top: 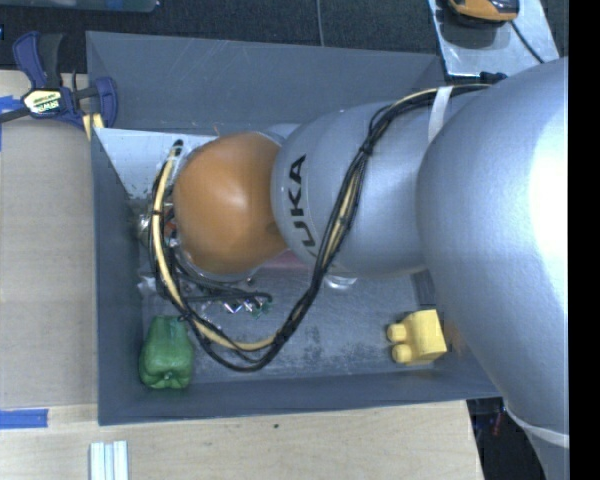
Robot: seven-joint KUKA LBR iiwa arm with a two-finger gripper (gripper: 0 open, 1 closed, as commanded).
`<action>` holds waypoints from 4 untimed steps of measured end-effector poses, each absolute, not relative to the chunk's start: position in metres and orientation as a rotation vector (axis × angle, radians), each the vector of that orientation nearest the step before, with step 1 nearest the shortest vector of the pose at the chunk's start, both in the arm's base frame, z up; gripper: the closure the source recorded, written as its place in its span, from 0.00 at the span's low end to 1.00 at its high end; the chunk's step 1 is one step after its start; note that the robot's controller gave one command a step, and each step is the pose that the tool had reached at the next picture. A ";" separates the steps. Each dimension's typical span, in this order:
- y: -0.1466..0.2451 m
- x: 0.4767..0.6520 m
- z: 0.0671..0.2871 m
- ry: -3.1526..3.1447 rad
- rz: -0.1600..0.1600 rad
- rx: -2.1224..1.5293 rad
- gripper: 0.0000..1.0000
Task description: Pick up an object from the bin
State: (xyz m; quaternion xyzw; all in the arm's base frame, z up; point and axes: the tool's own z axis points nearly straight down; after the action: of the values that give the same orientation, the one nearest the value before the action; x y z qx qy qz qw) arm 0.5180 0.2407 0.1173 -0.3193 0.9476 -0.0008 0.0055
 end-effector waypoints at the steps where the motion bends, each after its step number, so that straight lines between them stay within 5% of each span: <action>1: 0.237 0.487 0.069 2.927 -0.001 -1.107 0.00; 2: 0.238 0.494 0.075 2.525 -0.022 -1.796 1.00; 4: 0.238 0.491 0.090 2.530 -0.018 -1.800 1.00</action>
Offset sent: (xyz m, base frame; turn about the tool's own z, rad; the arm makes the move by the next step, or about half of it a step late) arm -0.0333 -0.0015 -0.0473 -0.5969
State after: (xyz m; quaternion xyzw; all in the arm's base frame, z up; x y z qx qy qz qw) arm 0.4913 0.2382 0.0902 -0.5796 0.8147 -0.0058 0.0182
